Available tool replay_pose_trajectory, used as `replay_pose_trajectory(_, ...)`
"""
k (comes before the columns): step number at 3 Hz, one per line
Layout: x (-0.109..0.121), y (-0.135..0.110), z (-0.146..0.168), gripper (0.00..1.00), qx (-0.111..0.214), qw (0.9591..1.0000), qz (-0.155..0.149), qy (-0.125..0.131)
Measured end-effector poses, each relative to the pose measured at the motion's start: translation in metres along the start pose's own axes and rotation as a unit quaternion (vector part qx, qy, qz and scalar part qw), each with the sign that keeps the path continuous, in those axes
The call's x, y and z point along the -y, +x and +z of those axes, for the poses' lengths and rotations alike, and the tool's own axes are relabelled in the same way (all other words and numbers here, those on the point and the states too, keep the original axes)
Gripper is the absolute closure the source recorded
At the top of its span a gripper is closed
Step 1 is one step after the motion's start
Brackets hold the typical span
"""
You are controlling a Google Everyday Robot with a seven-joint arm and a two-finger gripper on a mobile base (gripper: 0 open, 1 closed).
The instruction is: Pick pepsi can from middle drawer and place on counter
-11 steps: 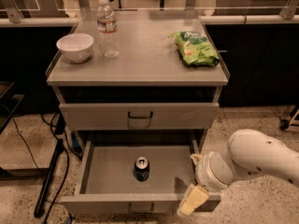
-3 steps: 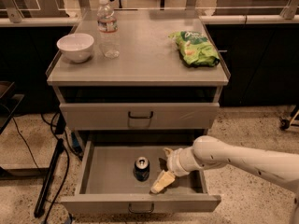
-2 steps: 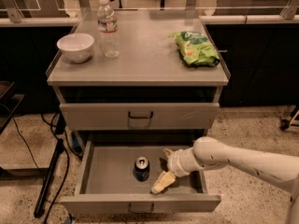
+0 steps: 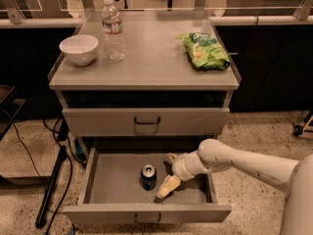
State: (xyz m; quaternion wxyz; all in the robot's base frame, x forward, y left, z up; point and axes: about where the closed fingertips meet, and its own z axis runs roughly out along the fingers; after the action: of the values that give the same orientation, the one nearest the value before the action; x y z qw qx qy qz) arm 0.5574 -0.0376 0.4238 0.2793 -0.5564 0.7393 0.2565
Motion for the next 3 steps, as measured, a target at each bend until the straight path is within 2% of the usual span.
replay_pose_trajectory(1, 0.001, 0.001, 0.003, 0.00, 0.003, 1.0000, 0.001, 0.000)
replay_pose_trajectory(2, 0.005, 0.004, 0.020, 0.00, 0.022, 0.9998, 0.005, -0.002)
replay_pose_trajectory(3, 0.019, 0.002, 0.044, 0.00, 0.033, 0.9994, 0.006, -0.008)
